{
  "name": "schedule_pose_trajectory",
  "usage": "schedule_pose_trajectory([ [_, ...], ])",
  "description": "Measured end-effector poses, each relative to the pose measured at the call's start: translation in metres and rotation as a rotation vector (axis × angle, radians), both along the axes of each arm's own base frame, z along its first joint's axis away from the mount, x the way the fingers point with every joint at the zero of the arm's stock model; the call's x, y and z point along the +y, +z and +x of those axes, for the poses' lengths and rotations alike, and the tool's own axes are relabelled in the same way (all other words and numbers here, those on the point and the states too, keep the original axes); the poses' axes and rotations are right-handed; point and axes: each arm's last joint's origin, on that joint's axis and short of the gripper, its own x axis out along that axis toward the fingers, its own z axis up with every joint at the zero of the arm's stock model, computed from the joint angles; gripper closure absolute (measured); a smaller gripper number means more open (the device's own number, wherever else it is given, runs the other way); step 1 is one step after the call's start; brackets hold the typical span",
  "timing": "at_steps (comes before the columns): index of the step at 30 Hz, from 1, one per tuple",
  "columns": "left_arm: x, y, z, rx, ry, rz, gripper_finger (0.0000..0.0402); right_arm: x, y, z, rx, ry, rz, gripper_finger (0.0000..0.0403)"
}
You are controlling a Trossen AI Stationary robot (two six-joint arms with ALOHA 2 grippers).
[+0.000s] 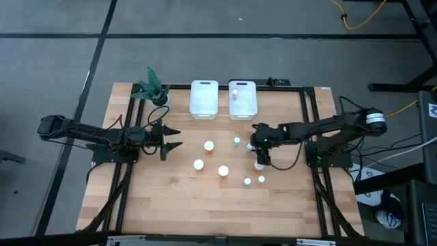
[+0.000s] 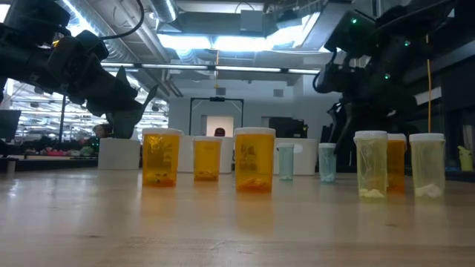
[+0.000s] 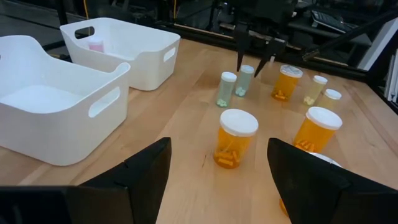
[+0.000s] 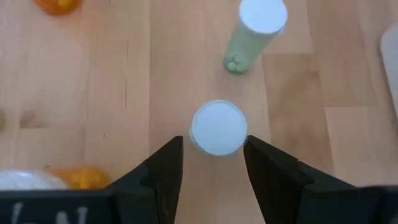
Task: Pick and place medicine bottles into bin by pill shape (circle, oval)
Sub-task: Put the small blue pill bottle into the right white bin
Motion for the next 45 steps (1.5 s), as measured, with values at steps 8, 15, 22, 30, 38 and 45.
schedule_pose_trajectory([
  [8, 0.0, 0.0, 0.0, 0.0, 0.0, 0.0, 0.0143, 0.0, -0.002, 0.007, -0.045, 0.018, -0.014, 0.0231],
  [15, 0.0, 0.0, 0.0, 0.0, -0.001, 0.0, 0.0143, 0.0, -0.001, 0.008, -0.057, 0.016, -0.013, 0.0236],
  [22, 0.0, 0.0, 0.0, 0.0, 0.0, 0.0, 0.0143, -0.002, 0.008, 0.013, -0.061, -0.015, -0.058, 0.029],
  [30, 0.0, 0.0, 0.0, 0.0, 0.0, 0.0, 0.0143, -0.02, 0.07, 0.026, -0.135, -0.026, -0.187, 0.029],
  [38, 0.0, 0.0, 0.0, 0.001, 0.0, 0.0, 0.0143, -0.085, 0.118, 0.026, -0.236, -0.263, -0.334, 0.0287],
  [45, 0.0, 0.0, 0.0, 0.0, 0.0, 0.0, 0.0143, -0.15, 0.088, 0.018, -0.151, -0.44, -0.251, 0.0286],
])
